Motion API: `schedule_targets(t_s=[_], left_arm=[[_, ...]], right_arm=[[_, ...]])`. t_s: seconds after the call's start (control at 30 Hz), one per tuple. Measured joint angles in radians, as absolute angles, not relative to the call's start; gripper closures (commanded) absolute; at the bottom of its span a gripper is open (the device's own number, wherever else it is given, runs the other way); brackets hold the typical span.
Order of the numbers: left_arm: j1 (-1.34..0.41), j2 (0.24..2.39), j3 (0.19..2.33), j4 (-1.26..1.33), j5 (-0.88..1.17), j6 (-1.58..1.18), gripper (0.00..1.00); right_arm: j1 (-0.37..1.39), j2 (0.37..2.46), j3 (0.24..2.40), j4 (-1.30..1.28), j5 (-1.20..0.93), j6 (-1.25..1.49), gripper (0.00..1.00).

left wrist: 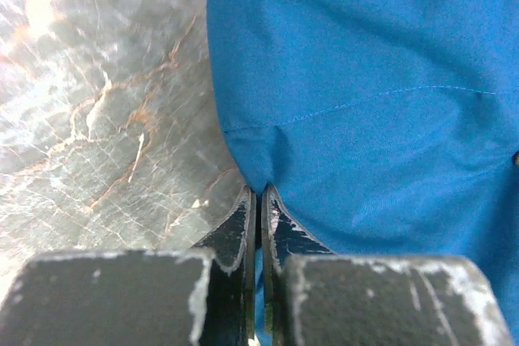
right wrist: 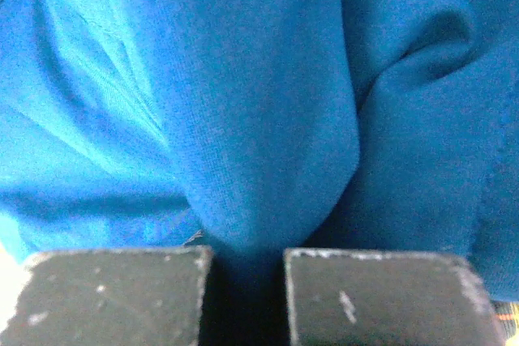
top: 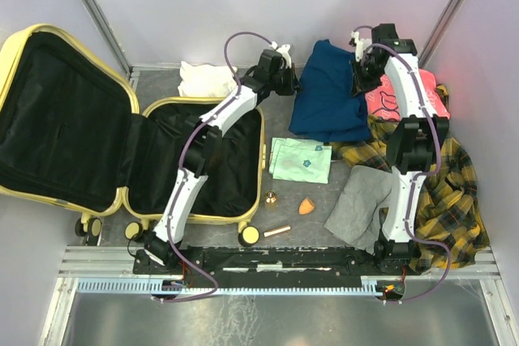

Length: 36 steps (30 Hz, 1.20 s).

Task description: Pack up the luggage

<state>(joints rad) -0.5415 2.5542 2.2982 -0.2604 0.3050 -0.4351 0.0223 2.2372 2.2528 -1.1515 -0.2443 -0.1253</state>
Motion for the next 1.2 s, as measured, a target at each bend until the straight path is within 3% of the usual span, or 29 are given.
schedule_targets(t_s=[0.47, 0.63, 1.0, 1.2], left_arm=[[-0.547, 2.172, 2.288, -0.393, 0.241, -0.293, 0.97], [-0.545, 2.005, 2.165, -0.456, 0.204, -0.185, 0.97], [-0.408, 1.593, 1.819, -0.639, 0.125, -0.037, 0.97], [-0.324, 1.428, 1.735, -0.719, 0.135, 0.002, 0.97]], right_arm=[[0.019, 1.964, 2.307, -1.151, -0.36, 0.002, 0.98], [0.052, 1.925, 2.294, -1.132, -0.432, 0.111, 0.99], [0.337, 1.892, 2.16, -0.962, -0.457, 0.32, 0.98], [0.449, 1.892, 2.129, -0.873, -0.464, 0.427, 0.98]])
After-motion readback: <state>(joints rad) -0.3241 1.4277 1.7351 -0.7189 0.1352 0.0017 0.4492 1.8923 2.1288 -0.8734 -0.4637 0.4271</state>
